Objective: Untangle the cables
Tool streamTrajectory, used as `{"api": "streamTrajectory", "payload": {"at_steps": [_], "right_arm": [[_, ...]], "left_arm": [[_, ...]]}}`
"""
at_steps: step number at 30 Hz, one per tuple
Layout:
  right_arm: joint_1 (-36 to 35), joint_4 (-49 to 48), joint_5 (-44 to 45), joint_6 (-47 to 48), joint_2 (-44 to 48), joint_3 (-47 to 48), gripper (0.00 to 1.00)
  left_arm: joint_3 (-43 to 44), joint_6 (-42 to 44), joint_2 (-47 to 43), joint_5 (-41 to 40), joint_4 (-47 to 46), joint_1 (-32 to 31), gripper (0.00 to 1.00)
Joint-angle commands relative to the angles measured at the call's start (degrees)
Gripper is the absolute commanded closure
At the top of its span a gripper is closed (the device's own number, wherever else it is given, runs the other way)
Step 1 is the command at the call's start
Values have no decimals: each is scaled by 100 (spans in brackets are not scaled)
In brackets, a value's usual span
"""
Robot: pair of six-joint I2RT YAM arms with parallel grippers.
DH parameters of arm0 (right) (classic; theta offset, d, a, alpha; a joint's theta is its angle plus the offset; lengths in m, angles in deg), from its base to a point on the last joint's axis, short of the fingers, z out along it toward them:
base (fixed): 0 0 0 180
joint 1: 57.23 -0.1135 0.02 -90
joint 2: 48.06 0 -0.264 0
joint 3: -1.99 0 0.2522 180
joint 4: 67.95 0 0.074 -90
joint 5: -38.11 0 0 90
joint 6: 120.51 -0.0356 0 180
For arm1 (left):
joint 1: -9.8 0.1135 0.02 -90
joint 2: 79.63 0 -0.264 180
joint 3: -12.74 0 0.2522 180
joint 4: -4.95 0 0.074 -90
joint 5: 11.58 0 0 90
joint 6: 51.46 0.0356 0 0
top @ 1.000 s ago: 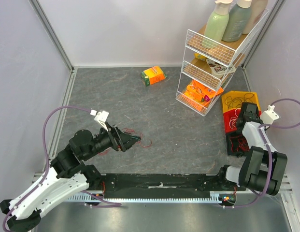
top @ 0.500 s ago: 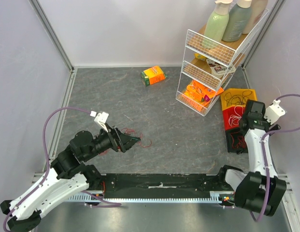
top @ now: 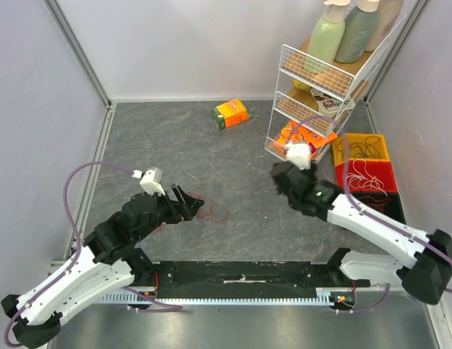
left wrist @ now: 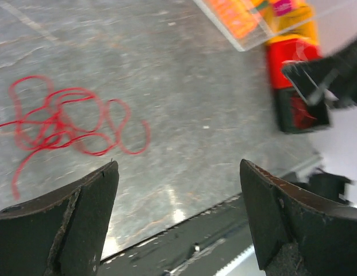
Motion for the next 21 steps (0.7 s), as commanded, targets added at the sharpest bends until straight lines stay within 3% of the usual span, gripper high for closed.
{"api": "streamTrajectory", "payload": {"at_steps": [1, 5, 10, 15, 17, 21], "right_arm": [[-1214, -1552, -1609, 754, -490, -239, 19], [-1365, -3766, -3878, 606, -1009, -818, 22], [-1312, -4639, -5039, -193, -2388, -214, 33], [-1190, -4834, -5226, -1019, -3329, 253, 35], [-1163, -4930, -5436, -1214, -3672, 349, 46], [-1180, -5132, -5595, -1425, -4130, 464, 49]], "left_arm": [[-76, -379, 591, -1227, 676, -2, 9], [-120, -581, 1137, -1474, 589, 15, 16], [-410, -1178, 1305, -1466, 440, 86, 23], [-788, -1636, 1226, -1123, 220, 217, 16], [-806, -1707, 1278, -1062, 254, 305, 16], [-858, -1672, 1384, -1018, 158, 472, 15]]}}
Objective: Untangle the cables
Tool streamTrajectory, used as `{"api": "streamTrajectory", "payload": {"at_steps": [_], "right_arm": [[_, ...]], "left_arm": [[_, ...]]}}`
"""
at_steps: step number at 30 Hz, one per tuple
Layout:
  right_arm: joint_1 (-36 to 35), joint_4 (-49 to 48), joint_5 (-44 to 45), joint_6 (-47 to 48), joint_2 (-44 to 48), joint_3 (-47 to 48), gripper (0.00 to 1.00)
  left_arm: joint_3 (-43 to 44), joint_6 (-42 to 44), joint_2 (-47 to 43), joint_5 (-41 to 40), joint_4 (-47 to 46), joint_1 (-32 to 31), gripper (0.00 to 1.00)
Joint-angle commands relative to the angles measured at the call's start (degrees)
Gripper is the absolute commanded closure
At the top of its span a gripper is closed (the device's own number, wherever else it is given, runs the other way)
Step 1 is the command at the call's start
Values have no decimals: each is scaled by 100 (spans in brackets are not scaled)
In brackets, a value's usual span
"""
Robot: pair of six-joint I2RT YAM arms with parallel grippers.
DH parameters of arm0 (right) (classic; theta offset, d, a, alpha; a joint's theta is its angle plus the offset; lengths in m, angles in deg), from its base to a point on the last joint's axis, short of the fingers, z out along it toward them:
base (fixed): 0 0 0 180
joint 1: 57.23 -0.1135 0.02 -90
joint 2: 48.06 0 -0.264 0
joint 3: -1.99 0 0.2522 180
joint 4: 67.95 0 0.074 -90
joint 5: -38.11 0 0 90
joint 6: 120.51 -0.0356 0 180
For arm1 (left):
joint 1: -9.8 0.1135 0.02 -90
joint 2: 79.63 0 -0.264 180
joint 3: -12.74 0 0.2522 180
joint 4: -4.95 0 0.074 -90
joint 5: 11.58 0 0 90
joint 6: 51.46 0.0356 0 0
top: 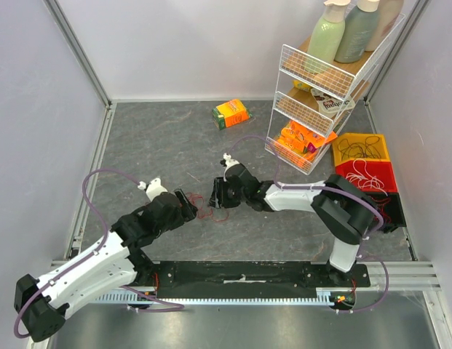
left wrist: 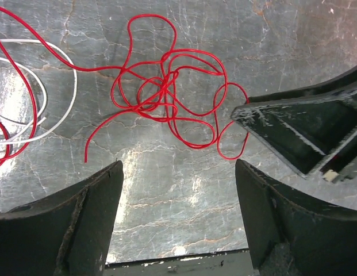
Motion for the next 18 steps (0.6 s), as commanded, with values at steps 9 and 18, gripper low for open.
{"api": "streamTrajectory", "payload": {"at_steps": [9, 18], "right_arm": [[-33, 302, 324, 273, 123, 216, 100], [-33, 2173, 1343, 1443, 3294, -331, 100]], "left_arm": [[-462, -26, 845, 1281, -1626, 1367, 21], [-946, -88, 2392, 2229, -2718, 2809, 30]]}}
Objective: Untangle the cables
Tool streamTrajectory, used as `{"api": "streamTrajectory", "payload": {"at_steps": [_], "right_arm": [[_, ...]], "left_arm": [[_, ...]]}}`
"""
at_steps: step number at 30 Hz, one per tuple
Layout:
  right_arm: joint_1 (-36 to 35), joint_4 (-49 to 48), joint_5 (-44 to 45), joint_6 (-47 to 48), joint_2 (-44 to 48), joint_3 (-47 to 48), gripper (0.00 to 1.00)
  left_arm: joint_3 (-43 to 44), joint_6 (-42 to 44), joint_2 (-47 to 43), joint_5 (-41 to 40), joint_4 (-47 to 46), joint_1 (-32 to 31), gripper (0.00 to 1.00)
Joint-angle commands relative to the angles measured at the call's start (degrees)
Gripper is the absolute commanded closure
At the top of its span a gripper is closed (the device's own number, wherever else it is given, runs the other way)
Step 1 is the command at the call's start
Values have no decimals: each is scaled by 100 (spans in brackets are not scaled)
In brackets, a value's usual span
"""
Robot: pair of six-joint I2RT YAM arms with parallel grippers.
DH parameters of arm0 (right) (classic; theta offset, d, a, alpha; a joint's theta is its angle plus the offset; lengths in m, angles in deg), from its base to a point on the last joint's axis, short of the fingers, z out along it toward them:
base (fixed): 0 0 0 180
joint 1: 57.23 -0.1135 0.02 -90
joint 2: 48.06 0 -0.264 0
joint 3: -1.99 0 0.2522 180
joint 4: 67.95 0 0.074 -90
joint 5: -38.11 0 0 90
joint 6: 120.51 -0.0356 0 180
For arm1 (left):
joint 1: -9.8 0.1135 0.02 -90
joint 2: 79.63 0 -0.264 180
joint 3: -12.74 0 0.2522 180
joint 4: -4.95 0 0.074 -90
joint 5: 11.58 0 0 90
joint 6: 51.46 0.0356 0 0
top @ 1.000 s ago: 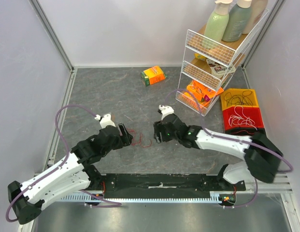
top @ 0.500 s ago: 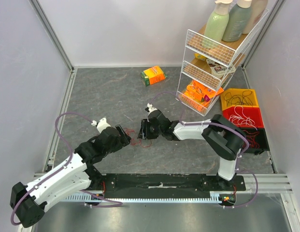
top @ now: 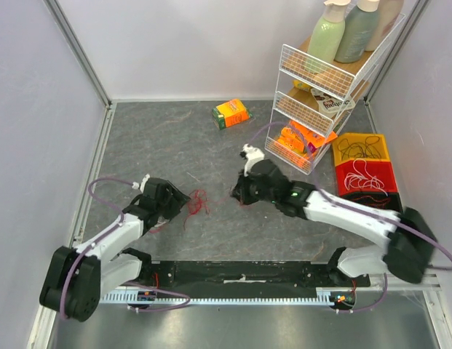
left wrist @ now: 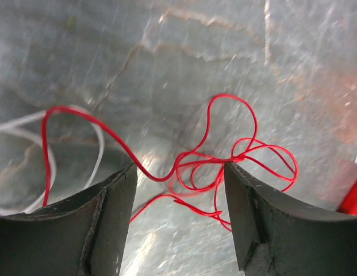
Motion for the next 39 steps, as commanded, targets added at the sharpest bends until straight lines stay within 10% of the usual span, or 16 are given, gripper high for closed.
{"api": "streamTrajectory", "payload": {"at_steps": [1, 9, 15, 27, 34, 39], "right_arm": [[-22, 1116, 946, 862, 1701, 133, 100], [-5, 2805, 3514, 1539, 3504, 1504, 100], [-5, 3007, 3759, 1847, 3717, 2154, 100], [-13, 3395, 5703, 2761, 4753, 3535, 100], [-31, 3465, 4280, 2366, 4281, 2885, 100], [-22, 3264, 3911, 2410, 3990, 2858, 100]], "left_arm": [[-147, 110, 596, 622, -399, 495, 32], [-340, 129, -439, 131, 216, 741, 33], [-261, 446, -809, 272, 128, 820, 65], [-243, 586, -1090, 219, 366, 1137, 82], [248, 946, -1687, 350, 796, 1146, 76], [434, 1324, -1900, 2568, 130, 1128, 35]]}}
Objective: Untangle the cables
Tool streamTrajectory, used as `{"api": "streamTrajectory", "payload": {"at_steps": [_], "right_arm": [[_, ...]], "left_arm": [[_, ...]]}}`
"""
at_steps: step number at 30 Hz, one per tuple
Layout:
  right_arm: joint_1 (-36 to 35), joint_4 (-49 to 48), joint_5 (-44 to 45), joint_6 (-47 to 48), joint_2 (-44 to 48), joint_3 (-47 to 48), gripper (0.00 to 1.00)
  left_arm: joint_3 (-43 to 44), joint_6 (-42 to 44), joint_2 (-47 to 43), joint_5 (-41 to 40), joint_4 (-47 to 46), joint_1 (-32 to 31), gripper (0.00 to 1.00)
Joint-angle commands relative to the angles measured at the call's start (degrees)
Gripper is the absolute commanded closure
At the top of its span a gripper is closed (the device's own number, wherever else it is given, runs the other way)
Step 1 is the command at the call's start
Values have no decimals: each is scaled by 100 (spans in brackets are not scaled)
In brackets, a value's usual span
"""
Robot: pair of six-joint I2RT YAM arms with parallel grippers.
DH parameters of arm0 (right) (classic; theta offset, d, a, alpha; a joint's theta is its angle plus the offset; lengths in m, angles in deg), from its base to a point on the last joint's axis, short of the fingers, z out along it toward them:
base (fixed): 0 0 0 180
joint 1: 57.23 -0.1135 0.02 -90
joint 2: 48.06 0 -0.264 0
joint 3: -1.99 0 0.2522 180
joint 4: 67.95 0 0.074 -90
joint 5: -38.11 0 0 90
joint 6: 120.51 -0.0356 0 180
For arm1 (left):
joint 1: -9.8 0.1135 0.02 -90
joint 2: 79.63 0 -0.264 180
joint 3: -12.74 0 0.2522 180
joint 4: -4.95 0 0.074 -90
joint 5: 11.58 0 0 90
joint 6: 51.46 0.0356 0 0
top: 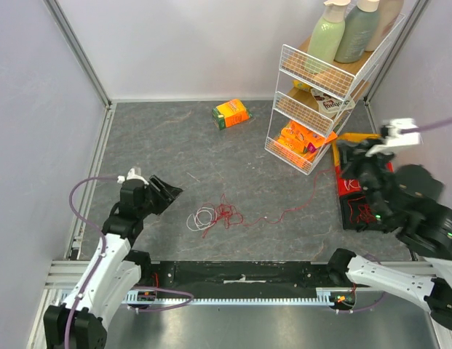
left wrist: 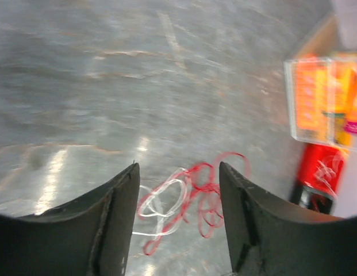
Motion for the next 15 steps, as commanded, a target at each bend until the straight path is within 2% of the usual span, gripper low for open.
{"api": "streamTrajectory", "payload": {"at_steps": [1, 2, 3, 5, 7, 9, 11, 15], "right_arm": [[-29, -90, -577, 49, -259, -36, 100], [-29, -117, -569, 93, -286, -9, 100], [-20, -134, -542, 120, -312, 17, 100], [-29, -169, -516, 164, -347, 61, 100], [-20, -205, -516, 181, -365, 70, 100], [-29, -222, -498, 190, -348, 88, 100], [-29, -222, -498, 182, -330, 114, 100], [-29, -196, -463, 164, -233, 184, 100]], "left_arm": [[348, 479, 17, 2207, -654, -45, 33], [401, 513, 131, 2394, -637, -150, 17], [471, 575, 219, 2370, -541, -386, 13], [699, 724, 395, 1749, -269, -1166, 10], [1024, 734, 815, 757, 30, -2212, 15], [1297, 646, 1325, 218, 93, -2882, 23], [1473, 541, 1835, 50, -21, -3173, 29], [1623, 488, 2810, 23, -451, -3368, 35]]}}
